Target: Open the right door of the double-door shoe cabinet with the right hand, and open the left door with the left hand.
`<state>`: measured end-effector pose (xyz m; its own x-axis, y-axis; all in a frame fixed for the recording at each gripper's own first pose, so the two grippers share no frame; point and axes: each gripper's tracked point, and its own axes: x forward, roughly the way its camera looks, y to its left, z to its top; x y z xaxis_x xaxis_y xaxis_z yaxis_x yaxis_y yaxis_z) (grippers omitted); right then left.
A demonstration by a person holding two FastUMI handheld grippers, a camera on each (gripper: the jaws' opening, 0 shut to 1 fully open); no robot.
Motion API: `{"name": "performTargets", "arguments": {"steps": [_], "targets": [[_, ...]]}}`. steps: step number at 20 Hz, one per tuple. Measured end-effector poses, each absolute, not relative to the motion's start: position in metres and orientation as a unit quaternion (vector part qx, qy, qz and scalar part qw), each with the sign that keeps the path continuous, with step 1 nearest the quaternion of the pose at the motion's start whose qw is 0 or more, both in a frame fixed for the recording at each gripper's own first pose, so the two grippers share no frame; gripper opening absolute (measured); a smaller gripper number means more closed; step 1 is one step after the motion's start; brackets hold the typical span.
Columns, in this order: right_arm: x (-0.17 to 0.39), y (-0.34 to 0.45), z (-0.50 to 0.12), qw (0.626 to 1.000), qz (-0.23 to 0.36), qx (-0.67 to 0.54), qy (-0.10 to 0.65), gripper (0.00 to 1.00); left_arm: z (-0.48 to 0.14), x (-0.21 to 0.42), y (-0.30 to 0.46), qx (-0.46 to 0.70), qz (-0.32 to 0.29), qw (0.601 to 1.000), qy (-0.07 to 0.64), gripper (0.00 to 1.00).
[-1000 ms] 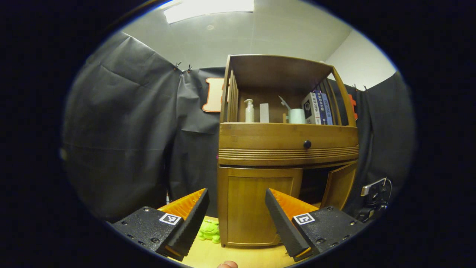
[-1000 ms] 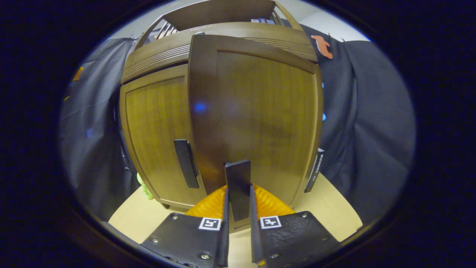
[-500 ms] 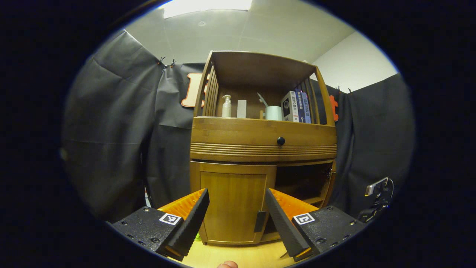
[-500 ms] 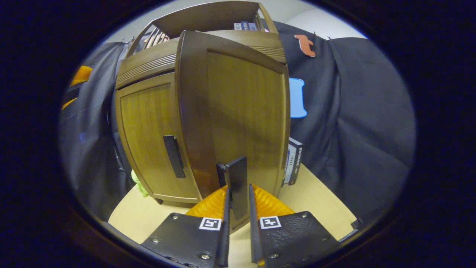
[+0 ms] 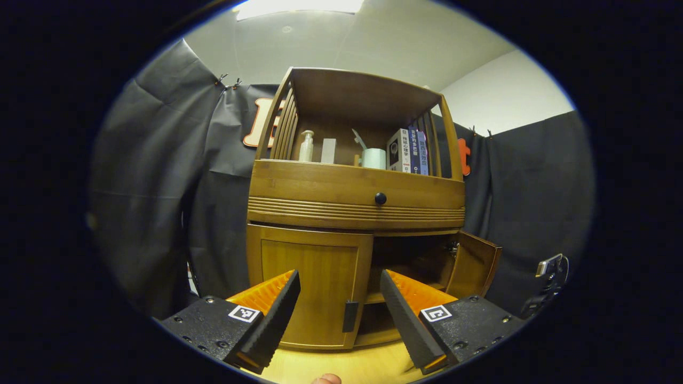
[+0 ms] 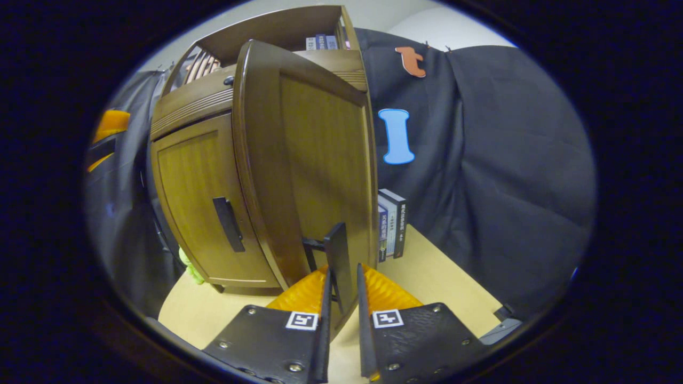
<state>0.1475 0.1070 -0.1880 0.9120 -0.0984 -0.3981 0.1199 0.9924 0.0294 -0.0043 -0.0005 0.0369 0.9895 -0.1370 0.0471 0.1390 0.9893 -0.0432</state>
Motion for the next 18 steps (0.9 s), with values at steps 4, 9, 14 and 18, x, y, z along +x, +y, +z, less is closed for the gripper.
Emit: {"name": "performTargets", "arguments": {"steps": [4,9,14,18], "targets": [[0.151,0.099,-0.183,0.98,-0.059,0.02,0.19,0.23,0.035,-0.003,-0.009,-0.026,-0.079,0.996,-0.02,0.92],[0.149,0.084,-0.181,0.979,-0.078,0.017,0.187,0.23,0.033,0.0,-0.018,-0.028,-0.09,0.995,-0.019,0.92],[0.144,0.048,-0.177,0.978,-0.108,0.014,0.18,0.16,0.029,0.005,-0.03,-0.029,-0.105,0.994,-0.014,0.92],[0.142,0.026,-0.173,0.977,-0.118,0.015,0.177,0.17,0.021,0.011,-0.039,-0.029,-0.114,0.993,-0.004,0.92]]}}
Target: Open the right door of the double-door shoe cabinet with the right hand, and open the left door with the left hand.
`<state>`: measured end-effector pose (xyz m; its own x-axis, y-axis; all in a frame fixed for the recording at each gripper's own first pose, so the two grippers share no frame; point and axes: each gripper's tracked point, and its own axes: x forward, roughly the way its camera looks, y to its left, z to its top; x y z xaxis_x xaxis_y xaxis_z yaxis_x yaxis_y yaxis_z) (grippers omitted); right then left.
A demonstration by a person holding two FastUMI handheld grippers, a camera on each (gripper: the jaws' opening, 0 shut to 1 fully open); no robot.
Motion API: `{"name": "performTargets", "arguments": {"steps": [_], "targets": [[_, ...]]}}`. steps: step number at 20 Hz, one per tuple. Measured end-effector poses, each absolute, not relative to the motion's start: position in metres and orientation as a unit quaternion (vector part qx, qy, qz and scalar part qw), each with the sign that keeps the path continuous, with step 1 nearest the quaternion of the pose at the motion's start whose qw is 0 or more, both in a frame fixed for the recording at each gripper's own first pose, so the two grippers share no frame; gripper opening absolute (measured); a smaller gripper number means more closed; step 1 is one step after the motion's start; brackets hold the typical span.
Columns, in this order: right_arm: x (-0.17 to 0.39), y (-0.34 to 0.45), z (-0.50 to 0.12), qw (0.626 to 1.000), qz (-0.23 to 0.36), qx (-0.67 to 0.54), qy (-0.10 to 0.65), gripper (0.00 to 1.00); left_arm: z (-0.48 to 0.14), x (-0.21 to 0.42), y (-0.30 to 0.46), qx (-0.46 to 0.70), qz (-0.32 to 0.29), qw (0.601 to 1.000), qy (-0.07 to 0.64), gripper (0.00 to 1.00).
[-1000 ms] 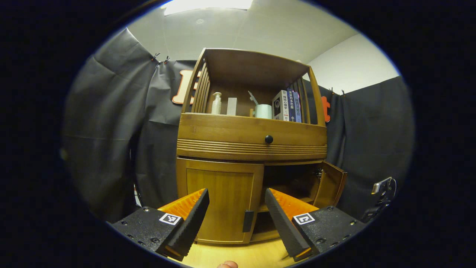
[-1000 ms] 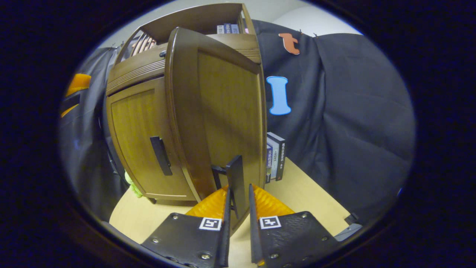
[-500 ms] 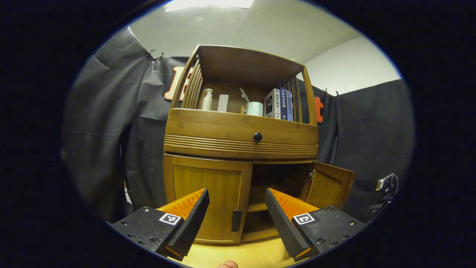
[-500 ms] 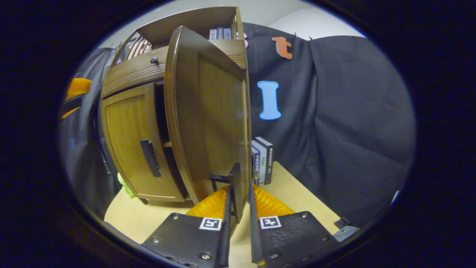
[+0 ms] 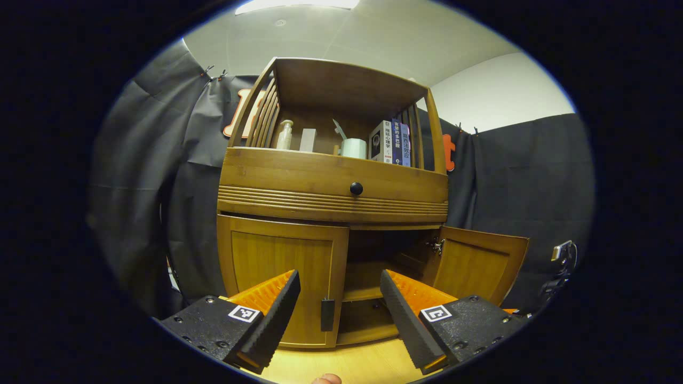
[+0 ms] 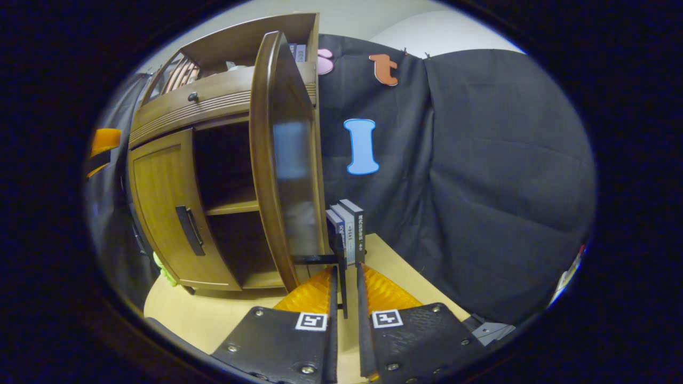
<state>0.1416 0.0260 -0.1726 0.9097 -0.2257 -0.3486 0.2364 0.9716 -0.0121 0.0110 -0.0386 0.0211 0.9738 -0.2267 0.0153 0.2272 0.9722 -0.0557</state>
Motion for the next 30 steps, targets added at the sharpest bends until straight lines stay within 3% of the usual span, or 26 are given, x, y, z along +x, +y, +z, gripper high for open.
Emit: {"name": "performTargets", "arguments": {"steps": [8,22,26,29,30], "targets": [[0.14,0.009,-0.169,0.976,-0.13,0.004,0.175,0.17,-0.014,0.039,-0.05,-0.018,-0.122,0.992,0.031,0.92],[0.118,-0.047,-0.139,0.966,-0.213,-0.015,0.147,0.16,-0.155,0.128,-0.044,-0.009,-0.096,0.982,0.163,0.95],[0.115,-0.057,-0.108,0.965,-0.229,-0.026,0.121,0.17,-0.187,0.154,-0.042,-0.009,-0.083,0.978,0.193,0.83],[0.11,-0.07,-0.093,0.963,-0.247,-0.029,0.106,0.16,-0.205,0.167,-0.039,-0.002,-0.073,0.976,0.204,0.79],[0.108,-0.074,-0.089,0.962,-0.253,-0.029,0.103,0.16,-0.207,0.171,-0.04,-0.001,-0.072,0.976,0.204,0.82]]}}
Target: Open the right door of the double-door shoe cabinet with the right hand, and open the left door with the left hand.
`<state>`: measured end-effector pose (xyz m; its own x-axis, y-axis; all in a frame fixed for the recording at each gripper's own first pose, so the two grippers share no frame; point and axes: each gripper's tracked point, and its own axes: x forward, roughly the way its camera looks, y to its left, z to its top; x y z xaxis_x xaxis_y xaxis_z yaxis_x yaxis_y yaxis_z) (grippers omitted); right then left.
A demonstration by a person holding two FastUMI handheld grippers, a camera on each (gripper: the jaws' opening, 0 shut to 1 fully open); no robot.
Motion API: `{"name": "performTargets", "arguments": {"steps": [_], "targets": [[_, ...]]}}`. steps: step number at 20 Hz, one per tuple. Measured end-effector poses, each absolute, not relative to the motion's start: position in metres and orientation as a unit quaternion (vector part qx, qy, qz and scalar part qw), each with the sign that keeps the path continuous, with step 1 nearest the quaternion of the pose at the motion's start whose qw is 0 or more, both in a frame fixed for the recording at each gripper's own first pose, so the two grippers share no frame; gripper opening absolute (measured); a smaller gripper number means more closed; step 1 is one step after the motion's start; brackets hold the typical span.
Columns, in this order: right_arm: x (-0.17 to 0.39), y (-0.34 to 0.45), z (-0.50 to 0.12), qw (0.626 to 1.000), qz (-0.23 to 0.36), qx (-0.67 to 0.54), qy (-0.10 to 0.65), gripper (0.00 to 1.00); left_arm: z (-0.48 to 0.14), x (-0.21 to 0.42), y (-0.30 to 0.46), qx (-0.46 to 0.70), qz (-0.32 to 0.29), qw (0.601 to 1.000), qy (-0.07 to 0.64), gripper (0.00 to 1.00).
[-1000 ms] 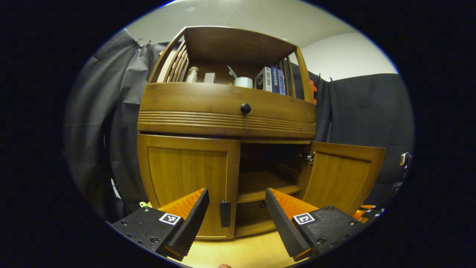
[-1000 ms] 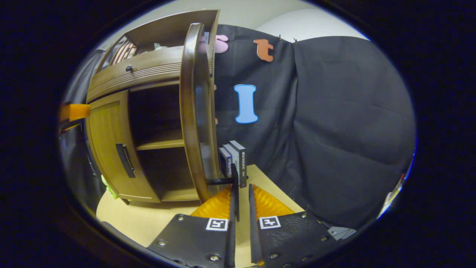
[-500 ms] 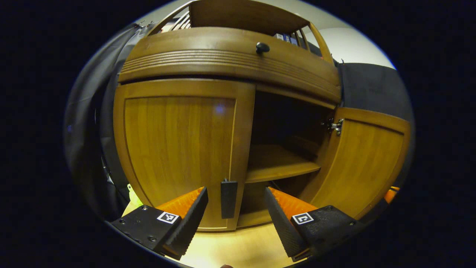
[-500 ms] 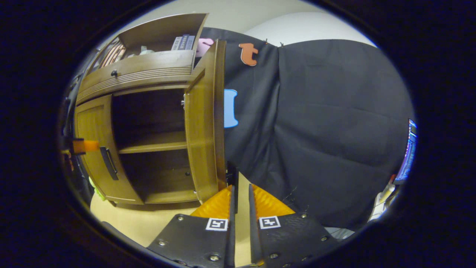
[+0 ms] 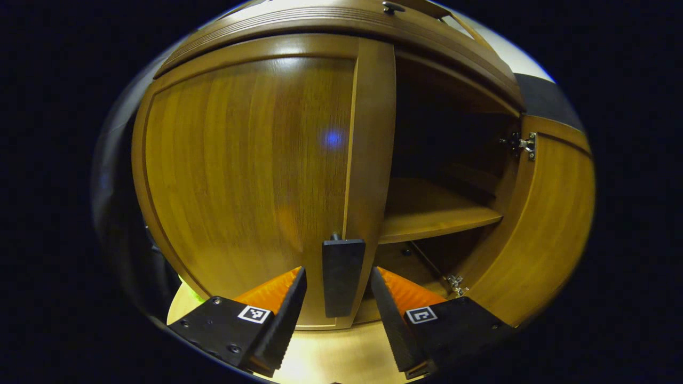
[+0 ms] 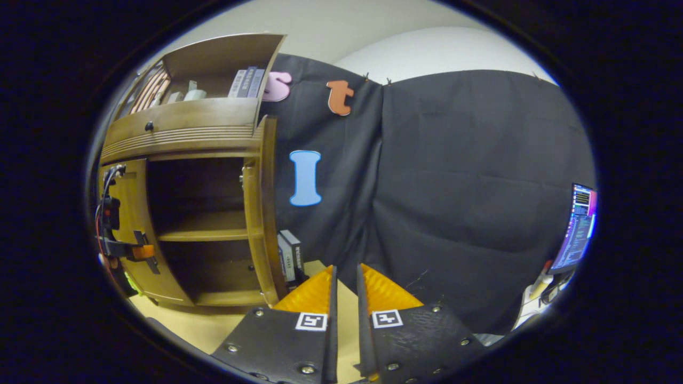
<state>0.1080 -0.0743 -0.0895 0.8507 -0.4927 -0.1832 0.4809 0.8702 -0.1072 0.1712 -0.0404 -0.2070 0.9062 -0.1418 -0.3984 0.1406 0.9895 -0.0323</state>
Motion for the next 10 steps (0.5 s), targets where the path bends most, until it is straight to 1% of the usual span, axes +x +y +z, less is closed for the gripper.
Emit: {"name": "performTargets", "arguments": {"steps": [1,2,3,4,5,6,7,10], "targets": [[0.107,-0.079,-0.087,0.96,-0.259,-0.028,0.101,0.16,-0.208,0.175,-0.04,-0.002,-0.073,0.977,0.202,0.75],[0.105,-0.083,-0.087,0.959,-0.263,-0.027,0.101,0.16,-0.209,0.178,-0.041,-0.002,-0.072,0.977,0.2,0.7],[0.104,-0.087,-0.088,0.958,-0.267,-0.026,0.102,0.16,-0.21,0.178,-0.04,0.0,-0.064,0.978,0.2,0.67],[0.103,-0.088,-0.088,0.957,-0.269,-0.025,0.102,0.16,-0.209,0.179,-0.038,0.002,-0.059,0.979,0.196,0.59],[0.102,-0.09,-0.089,0.957,-0.27,-0.023,0.103,0.16,-0.211,0.18,-0.039,0.001,-0.062,0.979,0.194,0.56],[0.102,-0.091,-0.088,0.957,-0.27,-0.022,0.104,0.16,-0.207,0.176,-0.042,0.0,-0.063,0.979,0.192,0.51],[0.104,-0.092,-0.089,0.957,-0.269,-0.022,0.104,0.16,-0.209,0.177,-0.042,0.007,-0.061,0.98,0.191,0.36],[0.106,-0.092,-0.087,0.959,-0.262,-0.023,0.102,0.16,-0.208,0.176,-0.04,0.013,-0.055,0.98,0.191,0.35]]}}
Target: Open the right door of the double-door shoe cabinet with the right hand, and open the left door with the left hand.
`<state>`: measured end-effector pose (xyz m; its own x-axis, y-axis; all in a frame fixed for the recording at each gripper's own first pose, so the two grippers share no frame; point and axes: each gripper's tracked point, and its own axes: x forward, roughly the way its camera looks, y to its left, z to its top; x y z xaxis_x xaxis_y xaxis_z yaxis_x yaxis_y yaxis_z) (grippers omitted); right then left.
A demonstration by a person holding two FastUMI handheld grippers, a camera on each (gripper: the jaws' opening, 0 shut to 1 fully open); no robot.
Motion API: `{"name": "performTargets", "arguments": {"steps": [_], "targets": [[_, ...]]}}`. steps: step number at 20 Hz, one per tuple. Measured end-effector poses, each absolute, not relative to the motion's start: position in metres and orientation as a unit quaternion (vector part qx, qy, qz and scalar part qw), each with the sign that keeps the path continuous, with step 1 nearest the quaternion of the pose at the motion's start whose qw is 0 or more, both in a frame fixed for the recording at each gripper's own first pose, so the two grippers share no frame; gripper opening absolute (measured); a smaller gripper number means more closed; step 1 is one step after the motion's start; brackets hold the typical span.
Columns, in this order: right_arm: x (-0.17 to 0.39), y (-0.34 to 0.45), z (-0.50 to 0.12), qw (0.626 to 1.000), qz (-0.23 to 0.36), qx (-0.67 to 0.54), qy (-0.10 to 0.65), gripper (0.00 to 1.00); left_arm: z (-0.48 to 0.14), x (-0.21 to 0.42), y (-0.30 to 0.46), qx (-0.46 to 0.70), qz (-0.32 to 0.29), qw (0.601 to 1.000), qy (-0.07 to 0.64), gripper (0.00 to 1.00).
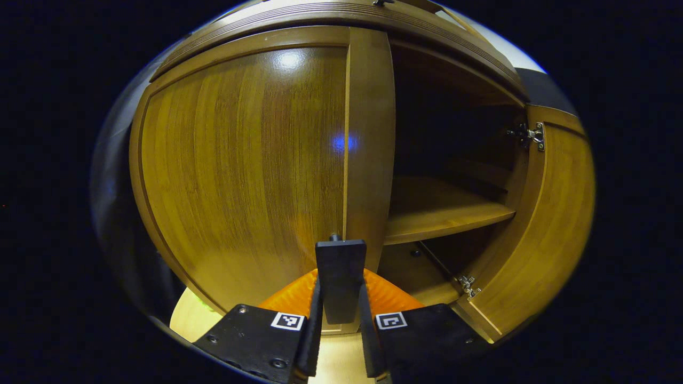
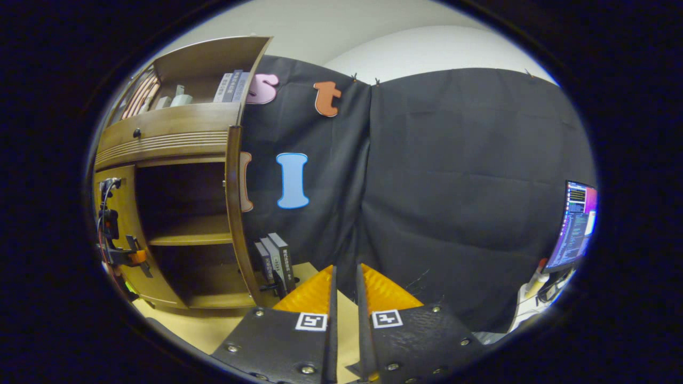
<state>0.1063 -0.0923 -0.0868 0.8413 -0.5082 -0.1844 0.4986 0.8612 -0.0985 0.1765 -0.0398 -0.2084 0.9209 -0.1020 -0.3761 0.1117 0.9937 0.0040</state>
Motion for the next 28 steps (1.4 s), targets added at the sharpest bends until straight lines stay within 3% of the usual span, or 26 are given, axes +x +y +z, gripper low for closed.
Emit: {"name": "performTargets", "arguments": {"steps": [2,11,28], "targets": [[0.108,-0.091,-0.084,0.961,-0.257,-0.024,0.101,0.16,-0.208,0.172,-0.04,0.008,-0.056,0.979,0.194,0.31],[0.115,-0.082,-0.076,0.969,-0.223,-0.027,0.099,0.16,-0.202,0.126,-0.028,-0.004,-0.053,0.981,0.187,0.34],[0.12,-0.042,-0.065,0.983,-0.161,-0.02,0.091,0.16,-0.195,0.059,0.007,-0.024,-0.027,0.982,0.187,0.29]]}}
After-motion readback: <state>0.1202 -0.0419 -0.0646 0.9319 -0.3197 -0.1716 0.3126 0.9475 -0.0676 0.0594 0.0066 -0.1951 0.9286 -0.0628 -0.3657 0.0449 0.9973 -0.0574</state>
